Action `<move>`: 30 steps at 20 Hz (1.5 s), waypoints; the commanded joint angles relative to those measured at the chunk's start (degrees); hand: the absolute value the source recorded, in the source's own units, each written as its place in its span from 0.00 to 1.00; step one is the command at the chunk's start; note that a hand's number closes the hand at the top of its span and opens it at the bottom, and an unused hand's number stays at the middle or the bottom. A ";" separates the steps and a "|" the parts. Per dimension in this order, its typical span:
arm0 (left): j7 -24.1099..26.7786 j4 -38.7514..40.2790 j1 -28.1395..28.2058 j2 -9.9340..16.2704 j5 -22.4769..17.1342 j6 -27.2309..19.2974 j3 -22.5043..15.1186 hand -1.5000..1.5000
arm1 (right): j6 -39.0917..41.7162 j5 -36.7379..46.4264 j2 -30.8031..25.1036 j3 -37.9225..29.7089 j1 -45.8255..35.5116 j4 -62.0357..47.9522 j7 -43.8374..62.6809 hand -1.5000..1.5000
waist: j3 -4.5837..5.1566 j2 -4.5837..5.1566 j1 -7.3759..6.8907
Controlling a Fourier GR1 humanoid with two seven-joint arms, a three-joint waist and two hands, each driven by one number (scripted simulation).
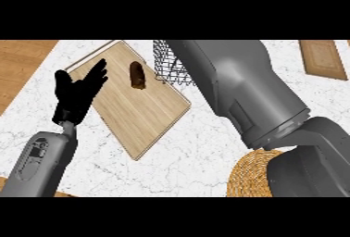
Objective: Pick the pear from the placemat and place it in the basket
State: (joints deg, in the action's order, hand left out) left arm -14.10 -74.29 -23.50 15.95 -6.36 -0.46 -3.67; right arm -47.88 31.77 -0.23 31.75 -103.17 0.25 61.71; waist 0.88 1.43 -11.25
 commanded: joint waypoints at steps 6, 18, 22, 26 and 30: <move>0.36 1.20 0.17 0.45 -0.62 0.39 1.37 0.50 | 2.15 4.78 0.22 4.59 1.50 1.98 14.71 1.00 | -0.30 -0.02 1.29; 3.06 1.36 3.40 0.19 -0.77 -0.40 2.85 0.50 | -10.37 6.80 0.21 6.30 9.44 2.11 19.30 0.00 | -0.54 -0.62 4.37; 1.68 0.06 2.32 0.19 -0.61 -0.51 2.52 0.50 | -11.42 6.86 0.21 6.30 13.48 2.07 17.82 0.00 | -0.65 -0.15 4.21; 3.07 -0.19 4.66 0.42 -0.11 -0.58 2.67 0.50 | -13.84 7.75 0.21 7.13 15.05 5.29 16.72 0.00 | -0.66 -0.20 4.04; 5.32 1.81 5.38 1.23 -0.42 0.13 4.04 0.50 | -17.69 8.10 0.21 6.87 12.14 4.38 17.87 0.00 | -0.63 -0.50 5.34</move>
State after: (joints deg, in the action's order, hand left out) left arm -10.78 -73.35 -19.31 16.99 -6.90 -0.37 -0.35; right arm -58.77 39.35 -0.40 38.59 -89.35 4.32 68.40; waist 0.24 1.12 -6.75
